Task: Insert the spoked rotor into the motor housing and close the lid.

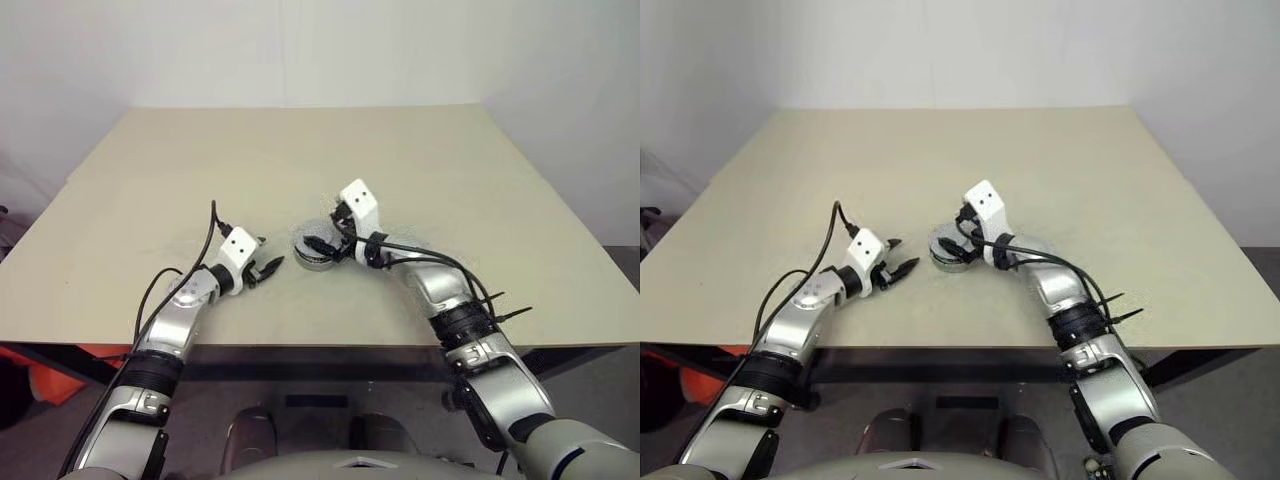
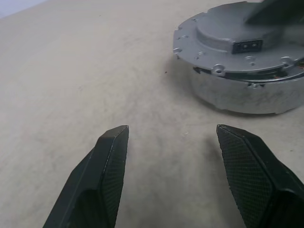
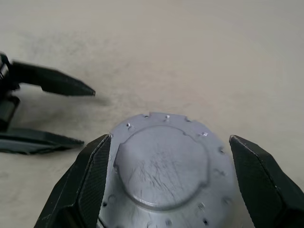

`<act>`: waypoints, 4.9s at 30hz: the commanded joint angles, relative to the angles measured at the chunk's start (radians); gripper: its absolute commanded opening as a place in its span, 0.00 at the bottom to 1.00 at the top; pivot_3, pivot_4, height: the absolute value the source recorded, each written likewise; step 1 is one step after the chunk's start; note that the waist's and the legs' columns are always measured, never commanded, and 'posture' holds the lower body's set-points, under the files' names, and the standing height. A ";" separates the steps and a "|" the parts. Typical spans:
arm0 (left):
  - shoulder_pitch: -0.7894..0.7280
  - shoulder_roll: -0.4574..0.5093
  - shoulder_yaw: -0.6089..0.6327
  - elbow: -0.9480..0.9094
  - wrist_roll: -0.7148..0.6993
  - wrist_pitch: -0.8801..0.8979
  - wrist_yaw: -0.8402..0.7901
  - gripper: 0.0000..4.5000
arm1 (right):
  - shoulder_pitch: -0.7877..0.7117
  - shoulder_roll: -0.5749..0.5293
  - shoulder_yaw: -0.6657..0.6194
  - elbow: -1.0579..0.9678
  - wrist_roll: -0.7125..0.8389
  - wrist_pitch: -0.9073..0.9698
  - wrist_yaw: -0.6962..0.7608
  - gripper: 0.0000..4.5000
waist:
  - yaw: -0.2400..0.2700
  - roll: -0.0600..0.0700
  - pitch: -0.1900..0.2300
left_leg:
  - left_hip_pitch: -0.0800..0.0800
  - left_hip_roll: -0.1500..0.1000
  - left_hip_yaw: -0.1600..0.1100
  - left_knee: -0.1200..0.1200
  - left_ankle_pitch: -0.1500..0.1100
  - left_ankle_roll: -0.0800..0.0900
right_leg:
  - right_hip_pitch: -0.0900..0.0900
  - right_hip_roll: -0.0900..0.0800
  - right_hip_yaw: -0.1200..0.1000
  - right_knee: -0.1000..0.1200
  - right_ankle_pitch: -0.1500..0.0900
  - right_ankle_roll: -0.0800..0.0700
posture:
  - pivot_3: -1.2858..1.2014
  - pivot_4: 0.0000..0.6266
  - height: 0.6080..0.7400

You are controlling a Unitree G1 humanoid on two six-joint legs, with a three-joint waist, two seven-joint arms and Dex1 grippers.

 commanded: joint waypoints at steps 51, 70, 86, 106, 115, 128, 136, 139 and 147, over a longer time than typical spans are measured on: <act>0.006 0.018 0.015 -0.043 -0.003 -0.012 0.012 0.69 | -0.028 -0.022 -0.082 0.054 -0.082 -0.064 0.206 0.71 | 0.001 -0.001 0.000 | 0.002 0.000 0.000 0.003 -0.002 0.003 | 0.002 0.000 0.000 0.003 0.000 -0.001 | 0.52 0.00 1.00; -0.038 -0.044 0.030 -0.059 -0.063 0.068 0.016 0.69 | 0.004 -0.068 0.001 0.115 -0.162 -0.064 0.292 0.71 | 0.004 -0.001 -0.001 | 0.002 0.000 0.000 0.005 -0.002 0.004 | 0.003 -0.001 0.000 0.004 0.000 -0.001 | 0.52 0.00 1.00; -0.223 -0.193 0.081 0.061 -0.244 0.342 -0.006 0.17 | -0.001 -0.060 0.003 0.129 -0.170 -0.067 0.267 0.71 | 0.003 -0.002 -0.001 | 0.013 0.000 0.000 0.004 -0.005 0.009 | 0.017 -0.001 0.000 -0.002 0.000 -0.001 | 0.52 0.00 1.00; -0.161 -0.159 0.020 0.007 -0.256 0.547 -0.088 0.01 | -0.030 -0.060 -0.013 0.163 -0.172 -0.080 0.230 0.71 | 0.003 -0.001 -0.002 | 0.022 0.000 0.000 0.002 -0.006 0.010 | 0.027 -0.001 -0.001 -0.007 -0.004 0.006 | 0.52 0.00 1.00; -0.158 -0.155 0.007 0.010 -0.241 0.545 -0.076 0.00 | -0.036 -0.081 -0.057 0.024 -0.110 -0.008 0.285 1.00 | 0.003 -0.001 -0.002 | 0.023 0.000 -0.001 0.002 -0.006 0.010 | 0.029 -0.001 -0.001 -0.007 -0.004 0.007 | 0.52 0.00 1.00; -0.164 -0.179 -0.018 0.002 -0.241 0.545 -0.075 0.00 | -0.035 -0.213 -0.360 -0.200 0.176 0.582 0.223 1.00 | 0.010 -0.001 -0.001 | 0.020 -0.001 -0.001 0.000 -0.006 0.010 | 0.026 -0.001 0.000 -0.008 -0.004 0.007 | 0.52 0.00 1.00; -0.165 -0.179 -0.020 0.007 -0.233 0.534 -0.079 0.00 | 0.007 -0.148 -0.568 -0.119 0.345 1.010 0.097 1.00 | 0.016 0.002 -0.001 | 0.019 -0.001 -0.001 0.000 -0.006 0.010 | 0.025 -0.002 0.000 -0.009 -0.005 0.008 | 0.52 0.00 1.00; -0.166 -0.177 -0.020 0.008 -0.228 0.531 -0.080 0.00 | -0.011 -0.081 -0.655 -0.083 0.380 1.071 0.028 1.00 | 0.016 0.002 -0.002 | 0.020 -0.001 -0.001 -0.001 -0.005 0.009 | 0.025 -0.002 -0.001 -0.009 -0.005 0.008 | 0.52 0.00 1.00; -0.169 -0.166 -0.016 0.004 -0.219 0.524 -0.075 0.00 | -0.059 0.070 -0.808 0.042 0.429 1.078 -0.116 1.00 | 0.019 0.003 -0.002 | 0.020 -0.003 0.000 -0.005 -0.004 0.007 | 0.024 -0.003 -0.001 -0.009 -0.005 0.009 | 0.52 0.00 1.00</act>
